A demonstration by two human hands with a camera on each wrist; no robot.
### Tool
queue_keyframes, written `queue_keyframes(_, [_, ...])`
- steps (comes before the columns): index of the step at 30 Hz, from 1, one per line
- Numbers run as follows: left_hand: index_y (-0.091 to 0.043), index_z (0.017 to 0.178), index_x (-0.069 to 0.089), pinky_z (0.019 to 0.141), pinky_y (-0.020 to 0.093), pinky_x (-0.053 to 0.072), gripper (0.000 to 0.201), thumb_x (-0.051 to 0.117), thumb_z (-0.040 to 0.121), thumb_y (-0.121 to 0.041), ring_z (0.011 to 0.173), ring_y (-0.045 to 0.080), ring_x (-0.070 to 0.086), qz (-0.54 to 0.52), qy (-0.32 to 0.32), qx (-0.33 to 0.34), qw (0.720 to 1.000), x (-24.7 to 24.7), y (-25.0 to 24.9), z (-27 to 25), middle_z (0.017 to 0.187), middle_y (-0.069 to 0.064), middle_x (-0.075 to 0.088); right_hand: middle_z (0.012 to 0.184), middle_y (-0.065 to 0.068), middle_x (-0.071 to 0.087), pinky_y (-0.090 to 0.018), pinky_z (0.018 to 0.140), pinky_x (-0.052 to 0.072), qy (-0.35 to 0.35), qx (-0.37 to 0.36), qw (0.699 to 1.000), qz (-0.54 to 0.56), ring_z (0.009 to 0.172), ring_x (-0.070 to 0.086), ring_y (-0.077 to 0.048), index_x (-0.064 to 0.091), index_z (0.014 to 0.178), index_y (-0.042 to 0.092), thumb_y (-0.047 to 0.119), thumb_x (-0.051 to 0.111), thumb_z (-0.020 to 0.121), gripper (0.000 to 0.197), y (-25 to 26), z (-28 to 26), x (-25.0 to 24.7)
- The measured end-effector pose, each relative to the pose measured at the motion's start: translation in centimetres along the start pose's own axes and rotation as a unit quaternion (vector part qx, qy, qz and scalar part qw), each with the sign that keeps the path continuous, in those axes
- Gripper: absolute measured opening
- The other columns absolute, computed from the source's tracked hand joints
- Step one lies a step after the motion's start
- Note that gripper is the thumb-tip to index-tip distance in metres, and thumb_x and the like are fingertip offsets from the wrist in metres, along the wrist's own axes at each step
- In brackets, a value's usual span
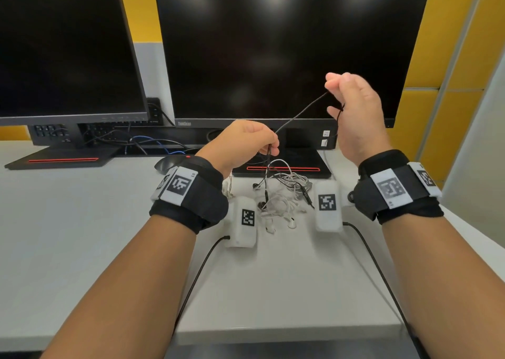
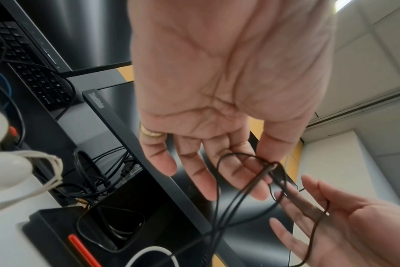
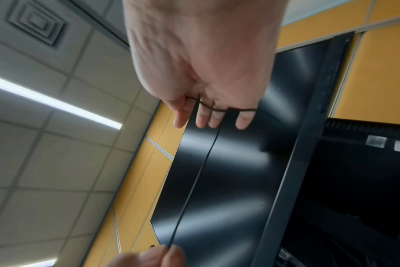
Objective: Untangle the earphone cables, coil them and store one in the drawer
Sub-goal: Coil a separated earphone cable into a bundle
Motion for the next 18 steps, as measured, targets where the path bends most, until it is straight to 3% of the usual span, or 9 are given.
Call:
queue_keyframes(2, [-0.014,0.074,0.065,0.054,0.003,0.041,0.027,0.047,0.094,-0.009,0.066,0.000,0.057,-0.004,-0.004,0.002,1.000,-0.1,-0.1,-0.1,0.077,-0.002,0.066,0.117,0.012,0.057,-0.028,0.097,0.042,-0.056,-0.018,0.997,-0.045,0.114,0.050,-0.001,0.059,0.087,0.033,0.025,0.038,0.102,0.027,0.1,0.3,-1.3])
queue_keyframes(4, [-0.012,0.071,0.064,0.055,0.003,0.042,0.028,0.047,0.093,-0.010,0.068,0.001,0.058,-0.015,-0.012,0.004,1.000,-0.3,-0.2,-0.1,0.080,0.000,0.067,0.118,0.009,0.056,-0.018,0.087,0.038,-0.097,-0.031,0.992,-0.079,0.107,0.048,0.001,0.059,0.088,0.033,0.026,0.038,0.103,0.027,0.5,0.4,-2.3])
queue_keyframes(6, [-0.012,0.071,0.064,0.056,0.005,0.042,0.028,0.048,0.094,-0.011,0.074,0.004,0.058,-0.032,-0.029,0.011,0.999,-0.7,-0.4,-0.1,0.082,0.002,0.067,0.105,0.008,0.060,-0.013,0.078,0.037,-0.110,-0.036,0.987,-0.109,0.096,0.050,0.003,0.061,0.083,0.028,0.024,0.040,0.102,0.028,0.6,0.5,-2.7])
queue_keyframes(8, [-0.016,0.075,0.066,0.060,0.008,0.043,0.025,0.051,0.094,-0.015,0.077,0.005,0.057,-0.037,-0.052,0.021,0.998,-1.2,-0.4,0.0,0.083,-0.001,0.065,0.078,0.008,0.055,-0.018,0.069,0.040,-0.094,-0.002,0.984,-0.154,0.074,0.049,0.000,0.059,0.070,0.020,0.024,0.045,0.100,0.033,-0.5,0.5,-2.6])
queue_keyframes(10, [-0.023,0.081,0.069,0.066,0.013,0.041,0.020,0.054,0.095,-0.022,0.080,0.002,0.057,-0.019,-0.066,0.029,0.997,-1.5,-0.2,0.1,0.081,-0.008,0.064,0.063,0.000,0.048,-0.031,0.068,0.047,-0.065,0.024,0.973,-0.220,0.062,0.046,-0.011,0.056,0.065,0.010,0.029,0.051,0.095,0.036,-1.4,0.4,-2.0])
queue_keyframes(12, [-0.025,0.084,0.070,0.069,0.016,0.040,0.018,0.055,0.095,-0.025,0.079,0.001,0.056,-0.005,-0.061,0.033,0.998,-1.3,-0.1,0.1,0.079,-0.010,0.062,0.081,-0.005,0.056,-0.043,0.083,0.053,-0.057,0.022,0.954,-0.292,0.078,0.054,-0.017,0.063,0.083,0.011,0.036,0.057,0.090,0.027,-1.8,0.4,-1.9])
queue_keyframes(14, [-0.025,0.086,0.070,0.072,0.018,0.041,0.019,0.054,0.096,-0.026,0.080,0.003,0.056,0.012,-0.050,0.038,0.998,-1.0,-0.1,0.1,0.081,-0.008,0.062,0.124,-0.007,0.051,-0.045,0.099,0.045,-0.039,0.019,0.941,-0.337,0.113,0.050,-0.022,0.057,0.123,0.018,0.035,0.061,0.089,0.038,-1.6,0.2,-1.4])
queue_keyframes(16, [-0.025,0.087,0.070,0.078,0.022,0.044,0.019,0.054,0.096,-0.027,0.083,0.006,0.057,0.025,-0.036,0.045,0.998,-0.6,-0.2,0.1,0.084,-0.005,0.062,0.139,-0.002,0.046,-0.035,0.103,0.040,0.036,-0.019,0.954,-0.298,0.127,0.043,-0.019,0.052,0.135,0.023,0.021,0.056,0.093,0.043,-0.9,0.1,0.7])
queue_keyframes(18, [-0.026,0.086,0.070,0.087,0.026,0.047,0.019,0.054,0.097,-0.026,0.087,0.009,0.058,0.027,-0.016,0.048,0.998,-0.1,-0.3,0.0,0.088,-0.001,0.064,0.137,0.005,0.053,-0.016,0.093,0.037,0.172,-0.006,0.962,-0.211,0.125,0.046,-0.007,0.055,0.135,0.024,0.010,0.050,0.096,0.042,-0.9,-1.1,3.9])
Point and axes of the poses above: each hand's wrist, its own z-axis towards the middle knuckle, its own x-axis out of the palm, y = z × x, the point moved 10 cm from there along z, towards the middle knuckle
